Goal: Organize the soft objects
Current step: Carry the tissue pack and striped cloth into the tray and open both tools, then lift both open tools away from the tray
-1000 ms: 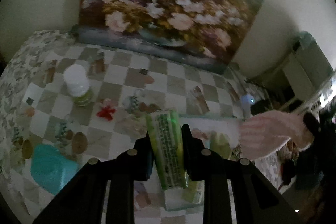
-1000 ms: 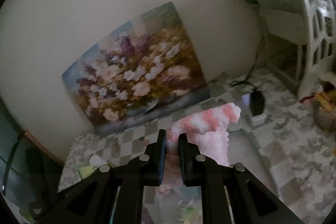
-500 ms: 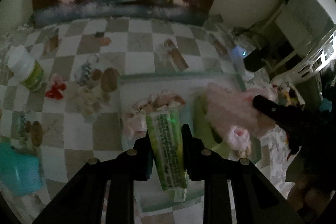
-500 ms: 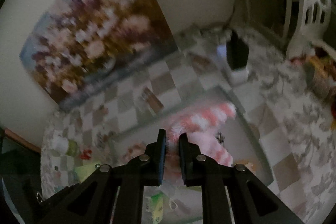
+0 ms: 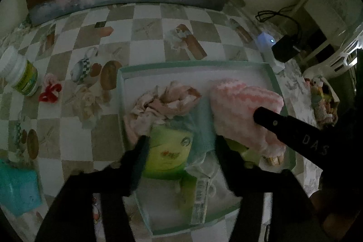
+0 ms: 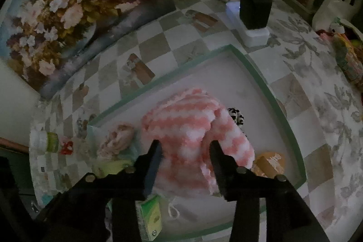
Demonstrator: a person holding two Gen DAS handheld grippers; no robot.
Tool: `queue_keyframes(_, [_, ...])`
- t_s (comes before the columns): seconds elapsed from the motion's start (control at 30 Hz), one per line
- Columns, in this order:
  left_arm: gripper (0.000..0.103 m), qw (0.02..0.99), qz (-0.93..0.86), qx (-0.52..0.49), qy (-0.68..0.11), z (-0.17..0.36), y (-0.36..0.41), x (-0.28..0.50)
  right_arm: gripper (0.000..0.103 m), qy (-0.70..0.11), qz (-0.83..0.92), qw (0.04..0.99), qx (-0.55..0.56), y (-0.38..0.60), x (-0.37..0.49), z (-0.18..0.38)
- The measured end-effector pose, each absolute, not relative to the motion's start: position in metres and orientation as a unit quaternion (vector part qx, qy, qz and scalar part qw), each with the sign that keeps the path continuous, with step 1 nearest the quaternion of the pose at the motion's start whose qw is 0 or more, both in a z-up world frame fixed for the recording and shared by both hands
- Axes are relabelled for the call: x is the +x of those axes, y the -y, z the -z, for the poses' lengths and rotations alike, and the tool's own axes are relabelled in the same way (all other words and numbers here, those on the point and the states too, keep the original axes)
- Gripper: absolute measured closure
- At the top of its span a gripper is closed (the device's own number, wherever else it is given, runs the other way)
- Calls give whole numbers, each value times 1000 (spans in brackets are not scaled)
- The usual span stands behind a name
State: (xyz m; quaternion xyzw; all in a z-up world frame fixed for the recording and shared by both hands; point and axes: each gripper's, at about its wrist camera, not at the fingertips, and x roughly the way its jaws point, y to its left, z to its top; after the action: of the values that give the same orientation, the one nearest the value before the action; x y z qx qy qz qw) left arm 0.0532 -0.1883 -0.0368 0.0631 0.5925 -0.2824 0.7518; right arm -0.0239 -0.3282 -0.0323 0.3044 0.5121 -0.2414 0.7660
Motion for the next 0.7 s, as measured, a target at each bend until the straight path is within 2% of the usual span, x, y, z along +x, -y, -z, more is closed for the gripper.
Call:
queue_keyframes(0.07, [28, 757, 275, 59, -590, 35, 185, 55, 40, -515, 245, 766, 297, 328, -23, 31])
queue_keyframes(0.3, [11, 769, 241, 41, -591, 31, 168, 64, 20, -520, 255, 771, 265, 323, -19, 24])
queue_keyframes(0.43, [2, 777, 215, 34, -591, 34, 160, 70, 0, -514, 264, 775, 256, 323, -20, 19])
queue_keyframes(0.7, [0, 787, 205, 14, -582, 29, 146, 76, 0, -505, 259, 785, 248, 317, -17, 11])
